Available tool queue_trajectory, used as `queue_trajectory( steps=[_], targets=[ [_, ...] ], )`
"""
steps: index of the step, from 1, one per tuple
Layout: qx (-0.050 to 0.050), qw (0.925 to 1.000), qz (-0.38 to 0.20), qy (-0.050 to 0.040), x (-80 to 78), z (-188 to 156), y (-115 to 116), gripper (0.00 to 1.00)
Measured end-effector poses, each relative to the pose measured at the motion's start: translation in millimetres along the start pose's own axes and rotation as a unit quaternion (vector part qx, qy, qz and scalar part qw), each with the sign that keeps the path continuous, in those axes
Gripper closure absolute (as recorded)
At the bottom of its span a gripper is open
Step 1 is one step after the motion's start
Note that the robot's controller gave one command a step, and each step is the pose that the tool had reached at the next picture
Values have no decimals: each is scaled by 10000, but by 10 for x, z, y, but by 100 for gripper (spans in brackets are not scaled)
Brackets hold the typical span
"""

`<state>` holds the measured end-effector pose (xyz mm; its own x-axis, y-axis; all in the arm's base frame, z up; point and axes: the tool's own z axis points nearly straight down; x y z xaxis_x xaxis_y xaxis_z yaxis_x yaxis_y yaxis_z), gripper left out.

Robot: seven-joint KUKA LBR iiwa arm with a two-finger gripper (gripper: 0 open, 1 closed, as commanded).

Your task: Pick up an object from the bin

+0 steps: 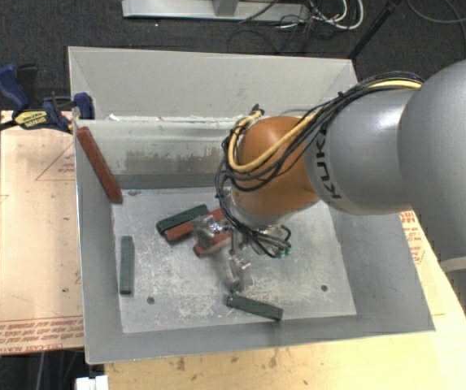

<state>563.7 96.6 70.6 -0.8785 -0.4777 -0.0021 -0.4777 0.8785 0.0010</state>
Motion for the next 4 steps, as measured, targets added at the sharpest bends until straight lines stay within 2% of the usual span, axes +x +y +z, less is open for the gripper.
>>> queue_trajectory(
  steps=[1, 2, 3, 4],
  targets=[
    [-6, 10000, -43, 8, -213, -215, -157, 0],
    [27, 10000, -6, -46, -519, -445, -338, 0],
    [3, 9883, 1528, -1, -289, 2, -561, 100],
    [3, 9882, 1529, -1, -289, 2, -561, 100]
  ],
)
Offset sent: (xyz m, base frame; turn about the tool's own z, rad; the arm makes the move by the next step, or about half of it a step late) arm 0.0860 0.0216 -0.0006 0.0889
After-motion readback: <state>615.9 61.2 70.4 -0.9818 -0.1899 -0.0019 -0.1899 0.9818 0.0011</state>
